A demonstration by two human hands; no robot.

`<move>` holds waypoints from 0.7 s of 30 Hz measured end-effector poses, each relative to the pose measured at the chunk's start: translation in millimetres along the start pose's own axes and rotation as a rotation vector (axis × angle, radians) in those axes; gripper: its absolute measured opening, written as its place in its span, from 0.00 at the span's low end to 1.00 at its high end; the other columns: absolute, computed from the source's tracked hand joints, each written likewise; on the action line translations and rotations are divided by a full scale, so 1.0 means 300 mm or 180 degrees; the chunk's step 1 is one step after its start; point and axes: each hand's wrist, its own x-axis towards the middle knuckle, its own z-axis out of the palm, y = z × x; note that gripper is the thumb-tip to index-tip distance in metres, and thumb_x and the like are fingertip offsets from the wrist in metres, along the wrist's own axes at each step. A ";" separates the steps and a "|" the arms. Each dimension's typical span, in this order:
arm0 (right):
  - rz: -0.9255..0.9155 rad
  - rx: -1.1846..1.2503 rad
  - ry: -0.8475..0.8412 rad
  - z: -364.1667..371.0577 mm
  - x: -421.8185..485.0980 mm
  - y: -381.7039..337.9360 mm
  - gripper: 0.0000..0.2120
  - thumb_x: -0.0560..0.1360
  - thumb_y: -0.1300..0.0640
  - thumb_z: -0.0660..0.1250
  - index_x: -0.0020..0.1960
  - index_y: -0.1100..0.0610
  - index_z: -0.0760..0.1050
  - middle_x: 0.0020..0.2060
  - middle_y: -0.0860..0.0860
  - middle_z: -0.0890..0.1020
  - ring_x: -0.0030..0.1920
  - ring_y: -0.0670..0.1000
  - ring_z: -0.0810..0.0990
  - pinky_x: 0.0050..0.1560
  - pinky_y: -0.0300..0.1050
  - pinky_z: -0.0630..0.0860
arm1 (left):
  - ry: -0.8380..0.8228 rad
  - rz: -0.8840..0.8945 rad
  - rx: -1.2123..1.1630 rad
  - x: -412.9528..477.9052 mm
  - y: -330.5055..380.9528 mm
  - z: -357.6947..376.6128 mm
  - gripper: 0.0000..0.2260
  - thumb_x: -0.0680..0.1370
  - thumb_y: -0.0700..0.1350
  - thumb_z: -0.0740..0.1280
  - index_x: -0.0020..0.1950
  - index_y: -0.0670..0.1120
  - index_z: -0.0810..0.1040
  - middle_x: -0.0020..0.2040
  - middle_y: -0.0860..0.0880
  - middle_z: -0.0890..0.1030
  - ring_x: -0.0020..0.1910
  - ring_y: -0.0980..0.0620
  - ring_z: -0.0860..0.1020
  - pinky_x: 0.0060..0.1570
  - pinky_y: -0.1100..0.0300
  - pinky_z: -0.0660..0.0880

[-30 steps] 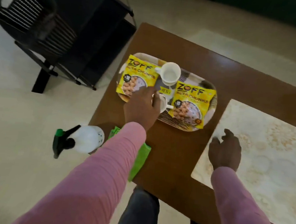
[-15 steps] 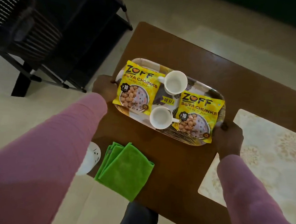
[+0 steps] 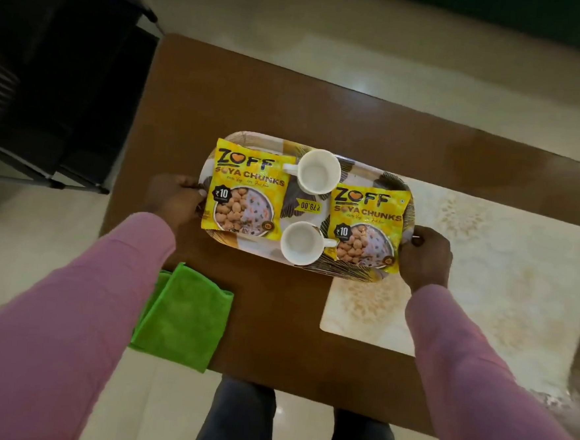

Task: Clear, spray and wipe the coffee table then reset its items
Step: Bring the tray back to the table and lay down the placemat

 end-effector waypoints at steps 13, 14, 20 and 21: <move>0.0402 -0.0072 0.0323 -0.487 0.212 0.562 0.13 0.80 0.57 0.62 0.59 0.62 0.79 0.52 0.62 0.83 0.53 0.63 0.80 0.49 0.47 0.72 | -0.0467 -0.0036 -0.0101 -0.398 0.045 0.663 0.13 0.76 0.31 0.68 0.60 0.35 0.78 0.51 0.39 0.81 0.48 0.41 0.81 0.51 0.47 0.80; 0.0394 -0.0070 0.0312 -0.511 0.229 0.591 0.13 0.80 0.57 0.62 0.59 0.62 0.79 0.52 0.62 0.83 0.53 0.63 0.80 0.49 0.47 0.72 | -0.0469 -0.0034 -0.0092 -0.418 0.045 0.701 0.14 0.76 0.31 0.68 0.61 0.35 0.78 0.50 0.40 0.80 0.47 0.42 0.80 0.50 0.49 0.80; 0.0336 -0.0138 0.0221 -0.598 0.297 0.721 0.13 0.80 0.58 0.61 0.59 0.63 0.78 0.51 0.62 0.83 0.51 0.63 0.79 0.48 0.49 0.72 | -0.0391 -0.0071 -0.0081 -0.498 0.040 0.852 0.15 0.75 0.29 0.68 0.62 0.34 0.78 0.53 0.39 0.81 0.47 0.41 0.80 0.50 0.48 0.80; 0.0345 -0.0116 0.0211 -0.605 0.302 0.736 0.13 0.80 0.59 0.60 0.59 0.63 0.78 0.52 0.62 0.83 0.51 0.63 0.79 0.48 0.49 0.73 | -0.0394 -0.0065 -0.0032 -0.507 0.040 0.868 0.15 0.75 0.30 0.69 0.62 0.34 0.78 0.53 0.39 0.81 0.48 0.41 0.80 0.50 0.48 0.80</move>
